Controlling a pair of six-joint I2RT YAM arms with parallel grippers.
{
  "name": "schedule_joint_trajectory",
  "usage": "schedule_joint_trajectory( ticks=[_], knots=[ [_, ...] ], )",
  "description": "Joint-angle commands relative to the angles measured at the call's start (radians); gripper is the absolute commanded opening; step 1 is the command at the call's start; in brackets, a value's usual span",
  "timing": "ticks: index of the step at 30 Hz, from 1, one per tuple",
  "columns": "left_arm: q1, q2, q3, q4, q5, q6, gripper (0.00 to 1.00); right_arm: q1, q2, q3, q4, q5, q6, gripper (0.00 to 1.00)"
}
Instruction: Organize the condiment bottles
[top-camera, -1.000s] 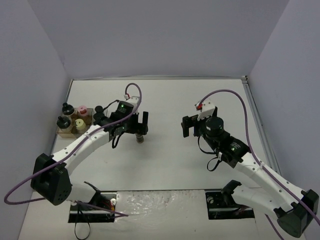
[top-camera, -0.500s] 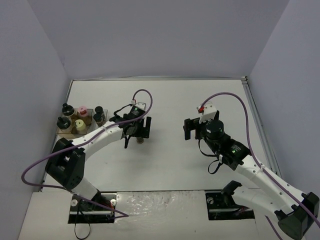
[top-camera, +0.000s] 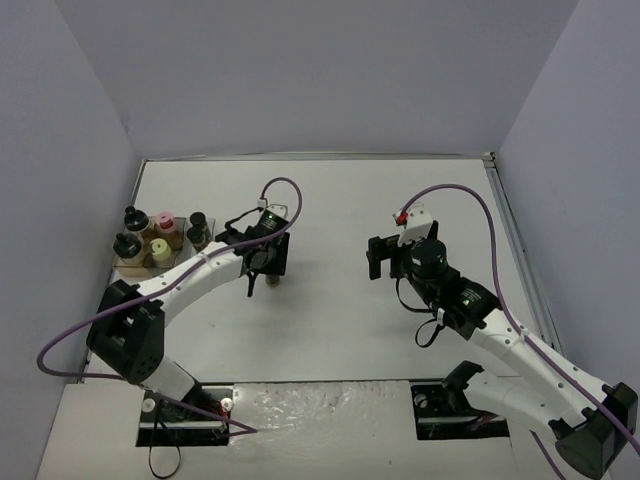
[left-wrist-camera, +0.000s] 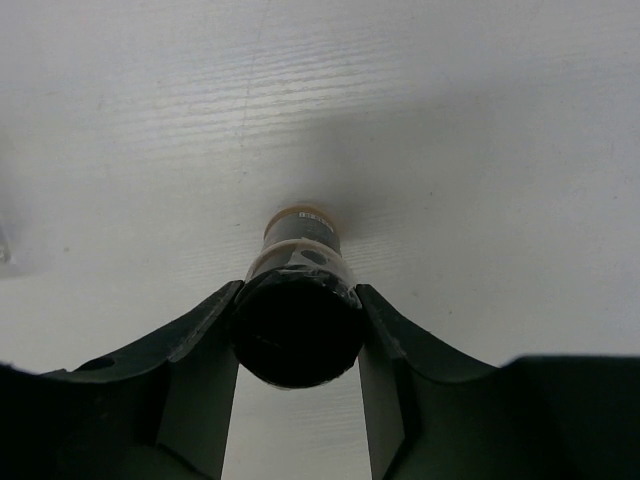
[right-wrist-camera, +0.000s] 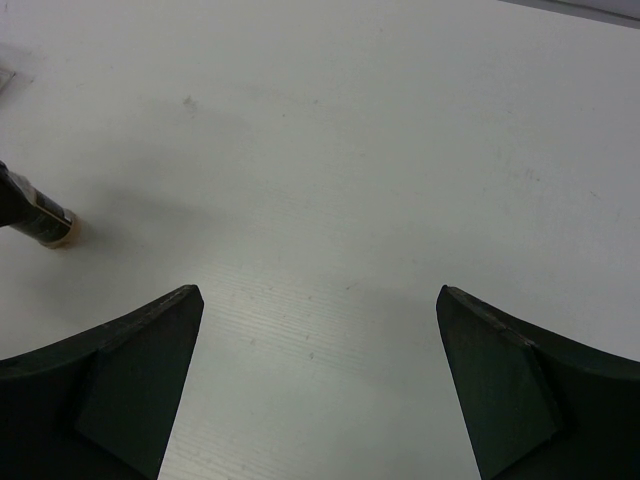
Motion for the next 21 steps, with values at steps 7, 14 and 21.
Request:
schedule_joint_trajectory(
  ticks=[7,14,21],
  knots=[
    [0.374,-0.236,0.102,-0.135,0.002,0.118,0.11,-0.005,-0.030,-0.001,0.052,0.029,0.004,1.00],
    [0.560,-0.225,0.127,-0.105,0.047,0.153,0.12,-0.005,-0.020,-0.001,0.052,0.019,0.006,1.00],
    [0.625,-0.145,0.096,-0.027,0.089,0.161,0.12,-0.005,-0.028,-0.006,0.053,0.024,0.006,1.00]
  ],
)
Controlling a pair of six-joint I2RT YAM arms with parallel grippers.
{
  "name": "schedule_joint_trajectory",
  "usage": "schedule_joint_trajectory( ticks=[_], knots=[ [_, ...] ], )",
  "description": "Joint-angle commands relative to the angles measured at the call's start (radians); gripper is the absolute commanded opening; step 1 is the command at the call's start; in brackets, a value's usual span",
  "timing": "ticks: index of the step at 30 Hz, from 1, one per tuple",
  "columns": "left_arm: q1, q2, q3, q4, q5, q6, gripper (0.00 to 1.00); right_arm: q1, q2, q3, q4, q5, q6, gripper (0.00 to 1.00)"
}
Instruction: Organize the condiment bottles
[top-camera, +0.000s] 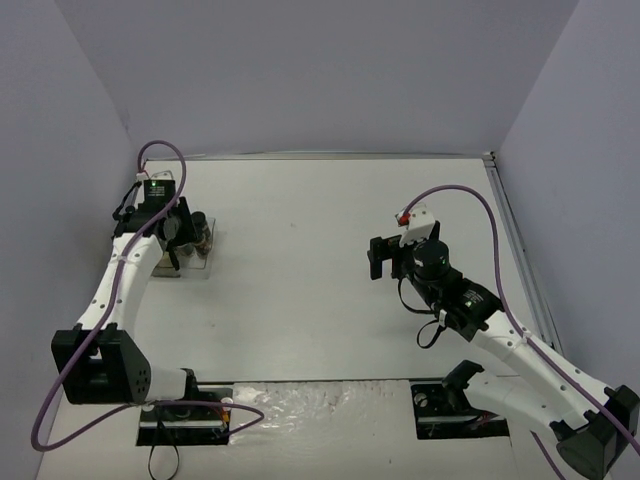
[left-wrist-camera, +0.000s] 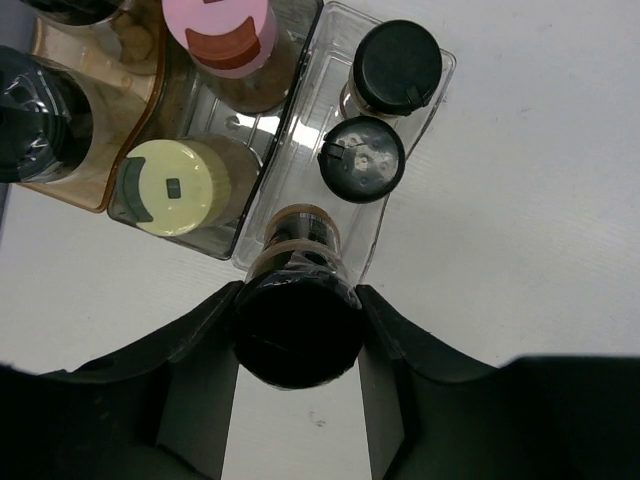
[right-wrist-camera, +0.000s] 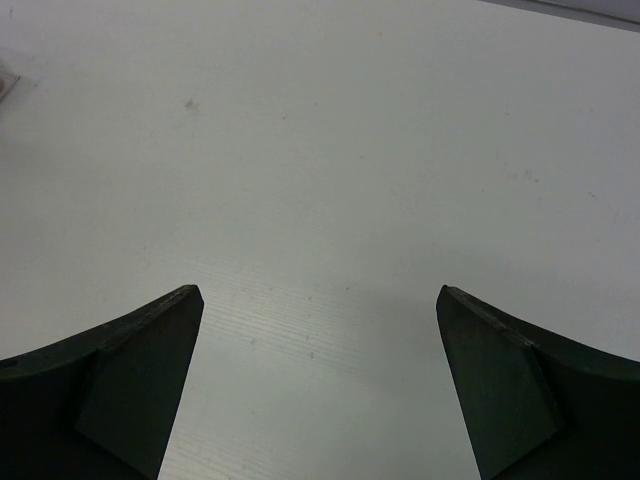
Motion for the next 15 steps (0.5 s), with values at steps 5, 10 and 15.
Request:
schedule_joint_trajectory(
  ticks=[5,10,15],
  knots=[
    [0.046,0.070,-0.027,0.139,0.082,0.020,0.17,-0.004,0.002,0.000,0.053,0.028,0.005,1.00],
    [0.044,0.108,-0.043,0.136,0.082,0.010,0.24,-0.006,0.004,-0.002,0.052,0.030,0.005,1.00],
    [0.039,0.104,-0.074,0.140,0.075,-0.003,0.33,-0.005,0.012,0.001,0.054,0.034,0.004,1.00]
  ],
)
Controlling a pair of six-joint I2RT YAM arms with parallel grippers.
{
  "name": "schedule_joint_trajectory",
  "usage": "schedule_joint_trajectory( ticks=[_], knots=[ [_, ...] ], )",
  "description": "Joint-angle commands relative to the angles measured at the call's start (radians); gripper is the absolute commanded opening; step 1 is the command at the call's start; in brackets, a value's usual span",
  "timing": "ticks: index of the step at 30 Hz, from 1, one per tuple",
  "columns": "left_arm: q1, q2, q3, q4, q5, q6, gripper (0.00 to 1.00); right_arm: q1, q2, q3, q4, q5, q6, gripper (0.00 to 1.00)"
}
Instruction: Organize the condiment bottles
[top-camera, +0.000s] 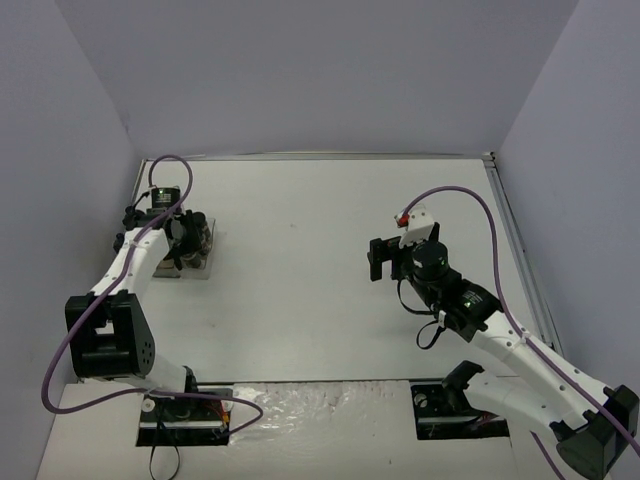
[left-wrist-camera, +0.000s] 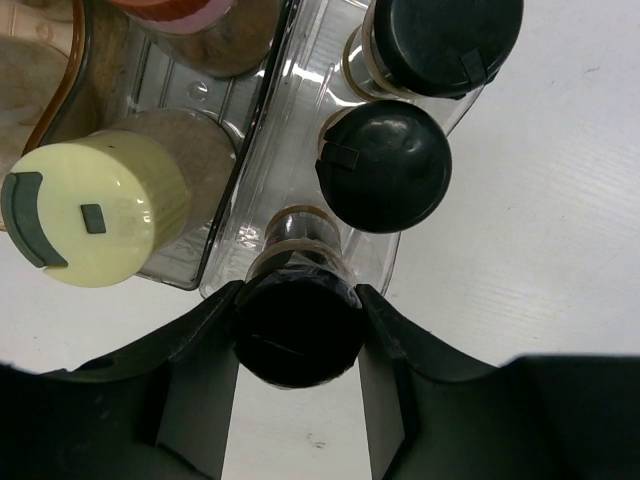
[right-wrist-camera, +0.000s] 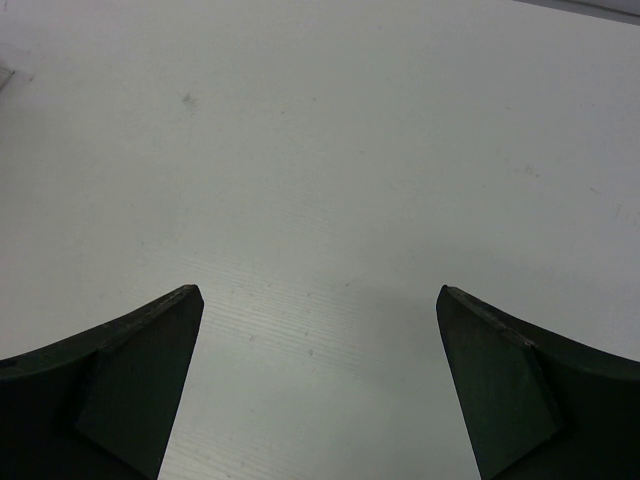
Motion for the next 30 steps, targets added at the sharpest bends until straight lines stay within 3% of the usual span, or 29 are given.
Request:
schedule_joint_trajectory(
  ticks=[1,8,24,30],
  knots=[
    [-0.009,-0.030,0.002,0.050,-0.006,-0.012,0.35,-0.006,0.009,0.008,0.055,0.035,0.002,1.00],
    [-0.088,0.000,0.015,0.006,-0.063,-0.012,0.48,-0.004,0.005,0.007,0.056,0.036,0.002,1.00],
    [-0.081,-0.034,0.056,-0.057,-0.103,-0.031,0.75,-0.004,-0.036,0.010,0.051,0.030,0.003,1.00],
    [-0.081,-0.129,0.091,-0.099,-0.081,-0.033,0.86,-0.004,-0.052,0.042,0.036,0.033,0.006,1.00]
  ],
)
